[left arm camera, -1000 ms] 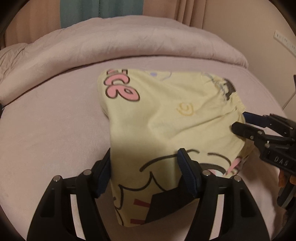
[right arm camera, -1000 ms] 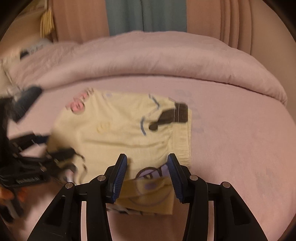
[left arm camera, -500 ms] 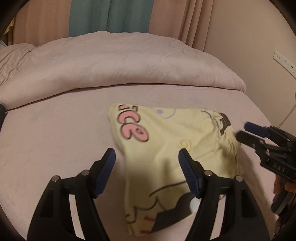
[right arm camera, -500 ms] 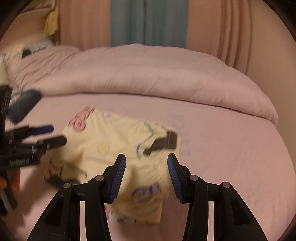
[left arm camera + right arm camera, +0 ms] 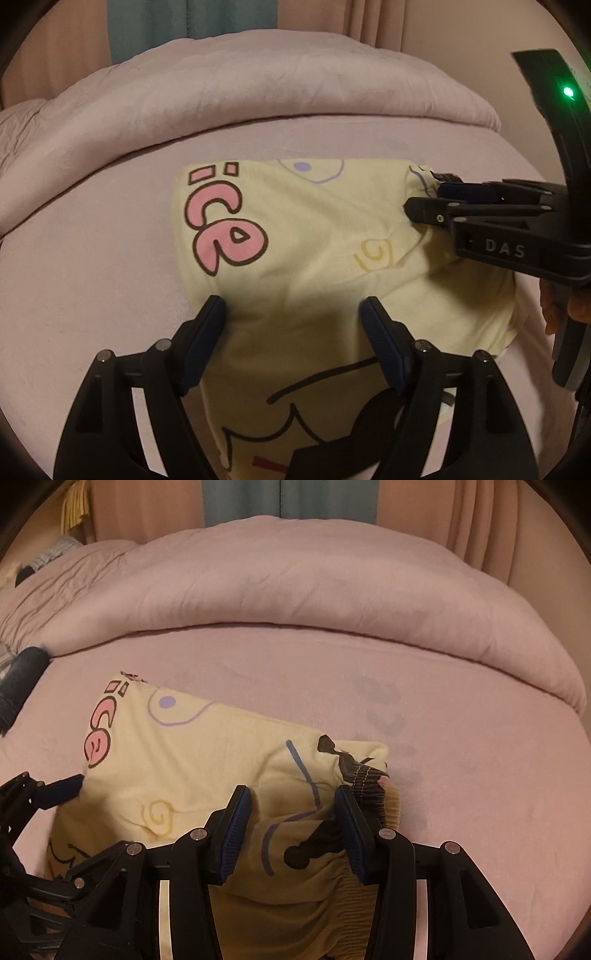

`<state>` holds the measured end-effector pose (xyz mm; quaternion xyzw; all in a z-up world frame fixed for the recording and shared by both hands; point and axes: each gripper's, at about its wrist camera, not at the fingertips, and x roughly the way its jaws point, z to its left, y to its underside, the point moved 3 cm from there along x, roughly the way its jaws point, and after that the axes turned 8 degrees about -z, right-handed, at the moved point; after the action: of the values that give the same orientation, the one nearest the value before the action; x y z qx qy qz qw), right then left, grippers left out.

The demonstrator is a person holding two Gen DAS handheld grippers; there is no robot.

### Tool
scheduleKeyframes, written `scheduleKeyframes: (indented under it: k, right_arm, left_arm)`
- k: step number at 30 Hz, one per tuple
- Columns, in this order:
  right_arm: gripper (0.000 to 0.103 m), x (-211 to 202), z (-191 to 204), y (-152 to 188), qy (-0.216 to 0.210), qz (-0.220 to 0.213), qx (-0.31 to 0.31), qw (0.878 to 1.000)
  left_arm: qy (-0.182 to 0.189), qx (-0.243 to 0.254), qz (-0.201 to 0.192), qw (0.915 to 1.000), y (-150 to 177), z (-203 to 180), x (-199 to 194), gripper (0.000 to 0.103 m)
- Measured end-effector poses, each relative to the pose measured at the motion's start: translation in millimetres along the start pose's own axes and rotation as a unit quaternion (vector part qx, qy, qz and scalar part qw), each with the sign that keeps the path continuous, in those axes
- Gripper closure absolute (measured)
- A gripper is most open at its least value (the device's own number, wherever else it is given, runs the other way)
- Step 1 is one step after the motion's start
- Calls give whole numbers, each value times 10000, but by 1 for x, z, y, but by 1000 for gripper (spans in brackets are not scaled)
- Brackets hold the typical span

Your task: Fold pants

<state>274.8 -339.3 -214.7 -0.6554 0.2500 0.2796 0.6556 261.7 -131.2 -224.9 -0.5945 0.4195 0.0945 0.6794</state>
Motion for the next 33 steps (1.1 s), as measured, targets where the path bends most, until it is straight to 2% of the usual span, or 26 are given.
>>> scheduleKeyframes:
  k: [3,6,8,10,11,15,18,21,25,27,29,31,33]
  right_arm:
    - [55,-28,0,-6,-158,-398,171,9989]
    - [55,-57,4,1,-287,-655,121,9974]
    - [55,-61,8,15,-272,-564,3,9980]
    - [54,-47,10,31,-180,-245,-94,9995]
    - [54,-37,11,42,-39,-57,-204,9998]
    - [48,-39,20,54,208,-260,-566,9978]
    - [45,-52,23,54,131,-211,-380,9990]
    - [45,-76,22,54,-81,-354,-76,9993]
    - [43,-111,23,56,-87,-478,158,9987]
    - [37,-130,25,58,-91,-564,213,9981]
    - [22,-147,27,57,-100,-654,252,9975]
    - [18,-164,30,57,-18,-758,244,9968]
    - [18,-165,29,48,10,-801,231,9965]
  left_arm:
    - [108,-228,-225,9994,2,4,-17,27]
    - [114,-206,-293,9993,10,4,-27,25]
    - [10,-72,-121,9999,20,3,-18,25]
    - [-108,-5,221,9997,33,6,-1,20]
    - [-44,-104,136,9998,35,9,-1,17]
    - [9,-285,148,9995,33,14,-9,18]
    - [-14,-324,28,9995,31,16,-26,18]
    - [-44,-407,-141,9991,27,16,-51,17]
    - [-106,-378,-307,9988,17,7,-82,15]
    - [-105,-323,-371,9987,12,2,-98,13]
    - [-176,-241,-388,9988,8,-4,-114,3]
    - [-302,-310,-450,9980,6,-4,-128,0]
    - [-379,-471,-346,9976,5,-2,-136,0]
